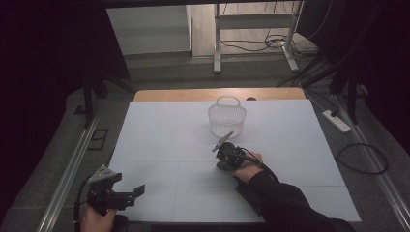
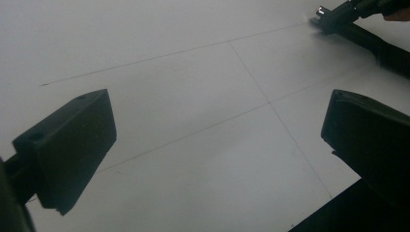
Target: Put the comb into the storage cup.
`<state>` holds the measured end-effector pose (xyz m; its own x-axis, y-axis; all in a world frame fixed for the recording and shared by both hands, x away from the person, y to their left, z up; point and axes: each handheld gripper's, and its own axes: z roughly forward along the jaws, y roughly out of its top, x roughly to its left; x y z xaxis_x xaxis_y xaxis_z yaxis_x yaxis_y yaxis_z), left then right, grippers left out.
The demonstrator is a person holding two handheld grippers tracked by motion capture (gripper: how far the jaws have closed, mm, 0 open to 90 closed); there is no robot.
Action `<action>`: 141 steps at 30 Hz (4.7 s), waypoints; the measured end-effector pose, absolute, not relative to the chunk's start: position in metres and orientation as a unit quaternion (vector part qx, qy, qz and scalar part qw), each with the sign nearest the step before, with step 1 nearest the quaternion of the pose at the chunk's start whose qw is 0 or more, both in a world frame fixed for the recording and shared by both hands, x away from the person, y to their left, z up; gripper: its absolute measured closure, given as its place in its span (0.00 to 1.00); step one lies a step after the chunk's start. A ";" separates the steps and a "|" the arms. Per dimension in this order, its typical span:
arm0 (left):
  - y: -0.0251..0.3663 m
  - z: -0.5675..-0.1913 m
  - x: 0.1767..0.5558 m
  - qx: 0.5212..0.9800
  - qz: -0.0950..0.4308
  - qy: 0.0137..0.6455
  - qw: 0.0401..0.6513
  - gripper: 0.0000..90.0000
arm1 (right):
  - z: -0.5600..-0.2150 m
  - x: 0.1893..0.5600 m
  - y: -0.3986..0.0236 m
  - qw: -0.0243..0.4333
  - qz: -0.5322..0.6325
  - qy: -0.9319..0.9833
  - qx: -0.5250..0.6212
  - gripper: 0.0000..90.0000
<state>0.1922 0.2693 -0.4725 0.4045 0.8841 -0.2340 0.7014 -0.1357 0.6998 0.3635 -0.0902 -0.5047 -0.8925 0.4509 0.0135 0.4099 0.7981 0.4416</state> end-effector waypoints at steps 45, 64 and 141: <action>0.269 -0.472 0.193 0.744 0.119 0.534 0.382 0.00 | -0.500 0.372 -0.192 0.061 0.198 0.926 0.317 0.99; 0.269 -0.472 0.193 0.745 0.119 0.534 0.382 0.00 | -0.499 0.335 -0.219 0.043 0.199 0.926 0.318 0.99; 0.269 -0.473 0.193 0.742 0.119 0.537 0.383 0.00 | -0.464 0.293 -0.204 0.075 0.265 0.910 0.311 0.00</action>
